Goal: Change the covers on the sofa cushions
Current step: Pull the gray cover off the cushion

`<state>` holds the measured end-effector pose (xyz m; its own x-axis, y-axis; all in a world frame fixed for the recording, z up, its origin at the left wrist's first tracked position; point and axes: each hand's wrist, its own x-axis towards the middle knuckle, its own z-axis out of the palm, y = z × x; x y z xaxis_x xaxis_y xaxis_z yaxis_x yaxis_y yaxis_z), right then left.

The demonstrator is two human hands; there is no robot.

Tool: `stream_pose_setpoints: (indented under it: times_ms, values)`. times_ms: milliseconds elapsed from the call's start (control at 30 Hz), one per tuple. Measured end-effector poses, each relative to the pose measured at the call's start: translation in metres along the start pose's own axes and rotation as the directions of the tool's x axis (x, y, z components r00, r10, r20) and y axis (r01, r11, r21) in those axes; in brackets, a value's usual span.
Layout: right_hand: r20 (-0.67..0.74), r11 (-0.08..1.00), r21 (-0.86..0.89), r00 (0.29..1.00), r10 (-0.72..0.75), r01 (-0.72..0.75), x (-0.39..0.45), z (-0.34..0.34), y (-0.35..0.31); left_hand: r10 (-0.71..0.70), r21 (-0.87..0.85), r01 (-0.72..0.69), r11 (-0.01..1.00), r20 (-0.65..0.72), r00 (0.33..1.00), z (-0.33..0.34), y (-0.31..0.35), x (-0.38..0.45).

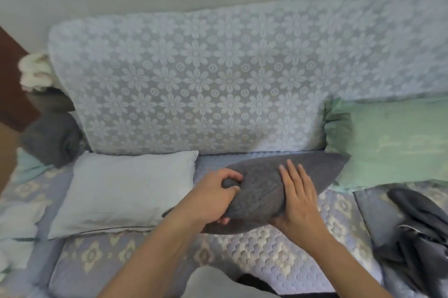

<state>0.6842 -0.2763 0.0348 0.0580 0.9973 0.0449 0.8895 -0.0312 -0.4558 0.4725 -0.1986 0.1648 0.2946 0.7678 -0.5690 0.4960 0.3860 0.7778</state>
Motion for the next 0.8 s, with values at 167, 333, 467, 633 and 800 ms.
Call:
stream_pose_setpoints:
  times_ms: [167,333,467,633,800]
  values:
    - [-0.070,0.976,0.206,0.994,0.086,-0.070,0.039,-0.031,-0.034,0.201,-0.479,-0.274,0.834,-0.200,0.959,-0.037,0.033,-0.036]
    - [-0.143,0.664,0.724,0.901,0.409,-0.187,0.051,-0.054,-0.067,0.122,-0.280,-0.309,0.909,-0.530,0.839,-0.116,-0.014,-0.030]
    - [-0.039,0.267,0.960,0.899,0.435,-0.087,0.049,-0.083,-0.075,0.090,-0.366,-0.237,0.900,-0.374,0.923,-0.139,-0.045,-0.019]
    - [0.107,0.023,0.991,0.894,0.434,-0.130,0.053,-0.097,-0.087,0.286,-0.349,-0.326,0.879,-0.162,0.944,-0.162,-0.018,-0.001]
    - [0.050,0.479,0.725,0.732,0.680,-0.494,0.067,-0.083,-0.080,0.525,0.147,-0.513,0.846,-0.406,0.749,-0.117,0.023,0.005]
